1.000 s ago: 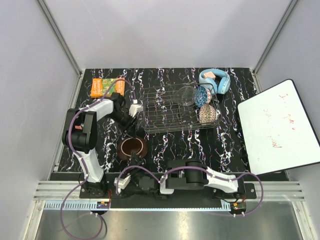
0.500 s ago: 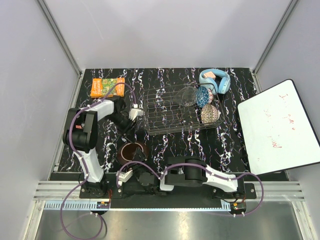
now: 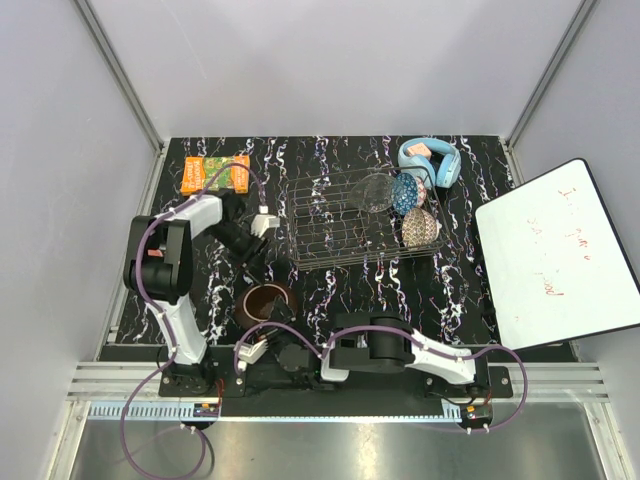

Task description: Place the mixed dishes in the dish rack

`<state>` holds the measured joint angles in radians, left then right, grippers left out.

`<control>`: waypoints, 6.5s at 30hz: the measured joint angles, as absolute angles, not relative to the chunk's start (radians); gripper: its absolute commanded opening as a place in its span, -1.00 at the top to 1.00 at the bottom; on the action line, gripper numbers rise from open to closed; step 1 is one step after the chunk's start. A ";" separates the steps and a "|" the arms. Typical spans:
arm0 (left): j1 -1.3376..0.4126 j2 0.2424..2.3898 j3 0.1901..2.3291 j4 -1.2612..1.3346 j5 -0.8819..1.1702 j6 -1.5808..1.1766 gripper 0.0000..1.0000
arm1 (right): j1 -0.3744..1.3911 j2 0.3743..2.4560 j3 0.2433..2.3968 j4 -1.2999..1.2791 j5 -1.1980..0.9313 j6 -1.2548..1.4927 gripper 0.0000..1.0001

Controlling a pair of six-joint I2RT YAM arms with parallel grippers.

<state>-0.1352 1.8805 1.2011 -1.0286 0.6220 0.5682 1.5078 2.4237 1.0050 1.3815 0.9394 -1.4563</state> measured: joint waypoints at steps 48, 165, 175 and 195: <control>-0.281 1.983 1.715 -0.938 0.475 0.068 -0.98 | 0.844 1.236 1.542 -0.889 0.593 -0.527 1.00; -0.216 1.472 1.123 -0.941 0.273 0.489 -0.98 | 0.806 1.605 1.211 -0.649 0.215 -0.963 0.64; -0.212 1.467 1.123 -0.943 0.273 0.493 -0.98 | 0.804 1.606 1.211 -0.639 0.217 -0.902 -0.20; -0.191 1.340 1.279 -1.084 0.196 0.494 -0.98 | 0.879 1.305 1.235 -0.653 0.260 -0.735 -1.00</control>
<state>-0.1905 1.3396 1.2785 -1.0840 0.1963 0.4938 0.8791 1.3052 1.2354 -0.6529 0.2596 -0.7353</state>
